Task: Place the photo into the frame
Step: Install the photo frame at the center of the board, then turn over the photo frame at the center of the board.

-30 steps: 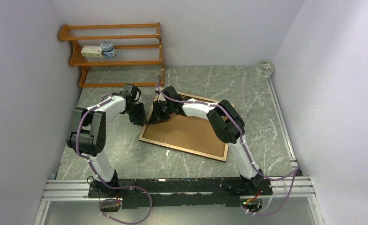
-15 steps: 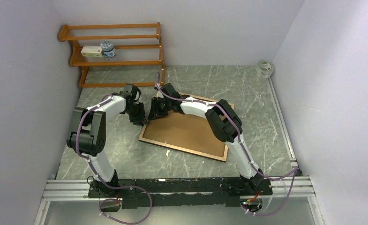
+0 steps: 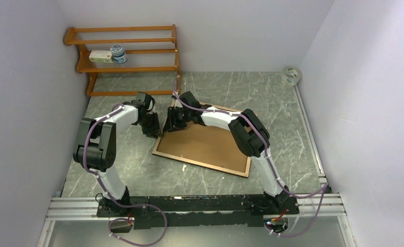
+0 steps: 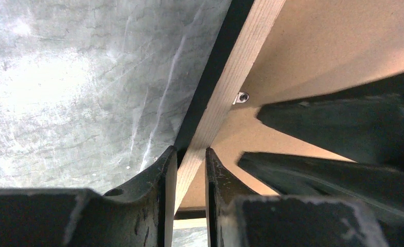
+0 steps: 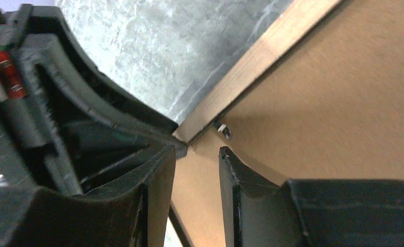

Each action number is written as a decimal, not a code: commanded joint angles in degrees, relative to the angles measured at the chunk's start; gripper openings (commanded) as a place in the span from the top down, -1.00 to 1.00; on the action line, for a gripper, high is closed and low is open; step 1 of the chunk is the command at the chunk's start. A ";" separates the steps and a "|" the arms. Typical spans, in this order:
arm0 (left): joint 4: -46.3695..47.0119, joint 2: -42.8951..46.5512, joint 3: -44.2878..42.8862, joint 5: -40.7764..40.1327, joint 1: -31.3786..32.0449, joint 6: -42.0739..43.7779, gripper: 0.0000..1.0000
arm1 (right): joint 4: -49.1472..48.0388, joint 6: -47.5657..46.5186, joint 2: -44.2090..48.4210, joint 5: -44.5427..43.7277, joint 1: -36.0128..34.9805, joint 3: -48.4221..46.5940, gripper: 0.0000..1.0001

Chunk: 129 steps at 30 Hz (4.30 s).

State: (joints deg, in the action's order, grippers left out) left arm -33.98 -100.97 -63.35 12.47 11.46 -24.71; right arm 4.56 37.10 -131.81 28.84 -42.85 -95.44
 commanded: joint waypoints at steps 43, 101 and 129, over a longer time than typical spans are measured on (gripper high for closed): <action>-15.30 39.34 5.90 -4.62 -1.88 -9.31 -0.43 | 32.94 -35.34 30.01 -45.06 -23.23 29.11 -0.22; 36.48 52.69 43.31 9.28 -1.88 -43.42 -0.52 | 27.69 -28.63 31.81 -22.97 -22.63 10.49 0.66; -10.27 49.03 11.39 2.20 -1.88 -48.49 0.95 | 44.54 -28.79 31.42 -57.46 -30.84 -5.98 -0.49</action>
State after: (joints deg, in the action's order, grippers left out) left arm -33.43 -49.63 -43.18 14.90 9.37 -74.59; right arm 44.18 10.74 -102.06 -18.22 -70.83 -97.54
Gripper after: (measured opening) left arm 0.309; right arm 0.736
